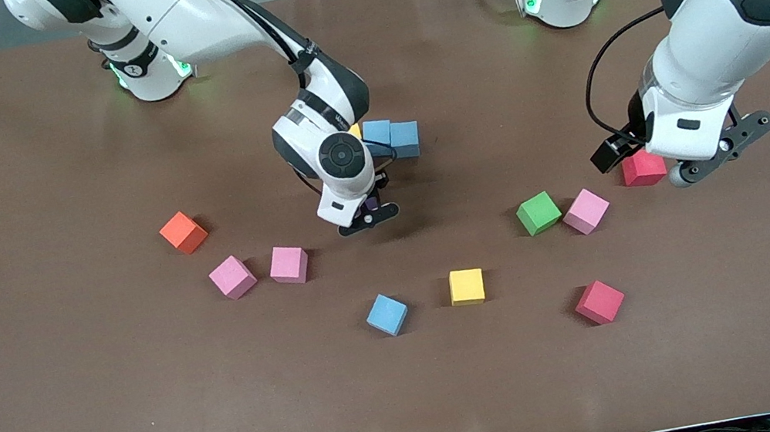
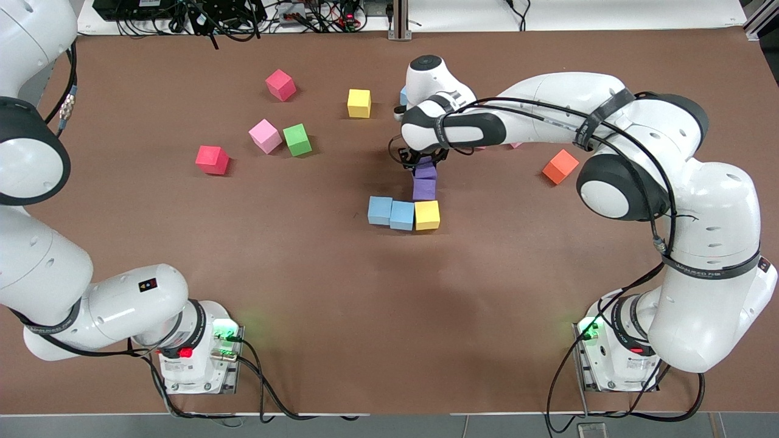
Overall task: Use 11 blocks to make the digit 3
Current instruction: 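Lower the purple cube next to the first purple cube with the right gripper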
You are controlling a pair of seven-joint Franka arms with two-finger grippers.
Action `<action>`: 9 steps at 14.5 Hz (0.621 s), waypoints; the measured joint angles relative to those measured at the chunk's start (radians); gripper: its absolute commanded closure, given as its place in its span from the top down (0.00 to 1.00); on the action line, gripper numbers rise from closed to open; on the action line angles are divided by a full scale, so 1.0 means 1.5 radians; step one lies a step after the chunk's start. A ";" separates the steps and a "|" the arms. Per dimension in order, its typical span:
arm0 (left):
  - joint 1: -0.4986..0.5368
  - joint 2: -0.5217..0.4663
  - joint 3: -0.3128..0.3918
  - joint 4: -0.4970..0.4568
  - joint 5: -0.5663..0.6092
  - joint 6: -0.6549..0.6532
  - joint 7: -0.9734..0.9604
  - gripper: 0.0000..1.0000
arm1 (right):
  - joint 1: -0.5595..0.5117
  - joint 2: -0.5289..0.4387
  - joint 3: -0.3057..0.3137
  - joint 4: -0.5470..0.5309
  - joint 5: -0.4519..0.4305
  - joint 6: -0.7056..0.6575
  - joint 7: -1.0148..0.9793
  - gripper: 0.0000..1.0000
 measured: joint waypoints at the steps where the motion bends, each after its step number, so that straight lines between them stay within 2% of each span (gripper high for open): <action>1: 0.000 0.000 0.000 0.000 0.000 0.000 0.000 1.00 | 0.000 0.000 0.000 0.000 0.000 0.000 0.000 0.10; 4: 0.000 0.000 0.000 0.000 0.000 0.000 0.000 1.00 | 0.000 0.000 0.000 0.000 0.000 0.000 0.000 0.12; 5: 0.000 0.000 0.000 0.000 0.000 0.000 0.000 1.00 | 0.000 0.000 0.000 0.000 0.000 0.000 0.000 0.39; 6: 0.000 0.000 0.000 0.000 0.000 0.000 0.001 1.00 | 0.000 0.000 0.000 -0.001 0.000 0.000 0.001 0.97; 9: 0.000 0.000 0.000 0.000 0.000 0.000 0.001 1.00 | 0.000 0.000 0.000 -0.005 0.000 -0.001 0.007 1.00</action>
